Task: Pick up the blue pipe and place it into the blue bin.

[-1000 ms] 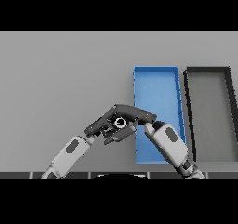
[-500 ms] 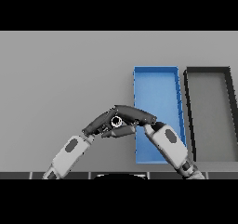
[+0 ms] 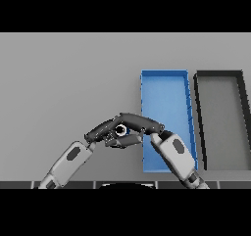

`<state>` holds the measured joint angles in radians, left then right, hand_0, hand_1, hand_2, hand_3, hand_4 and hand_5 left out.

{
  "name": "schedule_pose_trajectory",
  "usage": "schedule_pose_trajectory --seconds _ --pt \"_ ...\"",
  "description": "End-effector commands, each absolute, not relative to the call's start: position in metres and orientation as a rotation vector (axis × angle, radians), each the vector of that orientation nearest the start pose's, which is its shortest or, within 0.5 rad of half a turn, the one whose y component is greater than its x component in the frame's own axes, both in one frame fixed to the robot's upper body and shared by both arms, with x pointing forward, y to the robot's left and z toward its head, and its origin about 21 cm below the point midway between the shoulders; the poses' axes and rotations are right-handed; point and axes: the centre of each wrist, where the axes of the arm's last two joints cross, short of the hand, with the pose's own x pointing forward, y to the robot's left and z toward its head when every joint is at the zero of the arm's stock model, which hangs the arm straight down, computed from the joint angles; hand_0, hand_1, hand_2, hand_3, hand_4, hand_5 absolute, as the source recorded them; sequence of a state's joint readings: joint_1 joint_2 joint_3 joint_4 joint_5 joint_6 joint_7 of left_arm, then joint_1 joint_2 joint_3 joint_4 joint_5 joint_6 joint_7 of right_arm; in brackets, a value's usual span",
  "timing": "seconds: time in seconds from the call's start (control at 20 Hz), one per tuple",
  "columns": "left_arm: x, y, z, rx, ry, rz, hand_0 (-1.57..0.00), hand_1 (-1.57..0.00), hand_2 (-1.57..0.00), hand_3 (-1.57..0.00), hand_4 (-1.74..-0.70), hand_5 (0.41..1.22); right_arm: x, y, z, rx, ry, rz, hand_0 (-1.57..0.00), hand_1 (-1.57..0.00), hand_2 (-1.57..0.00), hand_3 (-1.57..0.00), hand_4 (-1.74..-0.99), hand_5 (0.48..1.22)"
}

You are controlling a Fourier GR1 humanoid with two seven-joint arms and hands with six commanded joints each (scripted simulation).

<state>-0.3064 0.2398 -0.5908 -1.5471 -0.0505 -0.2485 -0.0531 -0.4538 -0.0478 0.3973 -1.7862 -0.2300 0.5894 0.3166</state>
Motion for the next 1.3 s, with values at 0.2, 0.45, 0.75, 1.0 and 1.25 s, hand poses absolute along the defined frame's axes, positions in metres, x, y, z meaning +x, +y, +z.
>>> schedule_pose_trajectory --seconds 0.2,0.45,0.75,1.0,1.25 --pt "0.266 0.119 0.045 -0.436 -1.607 -1.021 -0.05 -0.05 -0.04 -0.05 -0.89 0.617 0.275 -0.096 0.155 0.797 -1.667 1.137 -1.57 -1.57 -1.57 -1.57 -1.491 1.219" --pt "0.272 0.118 0.044 -0.416 -1.571 -0.994 -0.02 -0.01 -0.01 -0.01 -0.90 0.562 0.275 -0.099 0.160 0.822 -1.675 1.084 -1.57 -1.57 -1.57 -1.57 -1.489 1.220" --pt "0.267 0.121 0.042 -0.426 -1.533 -0.997 0.00 0.00 0.00 0.00 -0.91 0.514 0.281 -0.110 0.200 0.948 -1.600 0.950 -1.57 -1.57 -1.57 -1.57 -1.639 1.221" --pt "0.263 0.118 0.036 -0.420 -1.504 -1.009 0.00 0.00 0.00 0.00 -0.92 0.503 0.293 -0.126 0.272 1.042 -1.673 0.809 -1.57 -1.57 -1.57 -1.57 -1.707 1.141" --pt "0.261 0.127 0.040 -0.422 -1.543 -1.015 0.00 0.00 0.00 0.00 -0.90 0.495 0.318 -0.149 0.327 0.858 -1.858 0.660 -1.57 -1.57 -1.57 -1.57 -1.730 1.110"
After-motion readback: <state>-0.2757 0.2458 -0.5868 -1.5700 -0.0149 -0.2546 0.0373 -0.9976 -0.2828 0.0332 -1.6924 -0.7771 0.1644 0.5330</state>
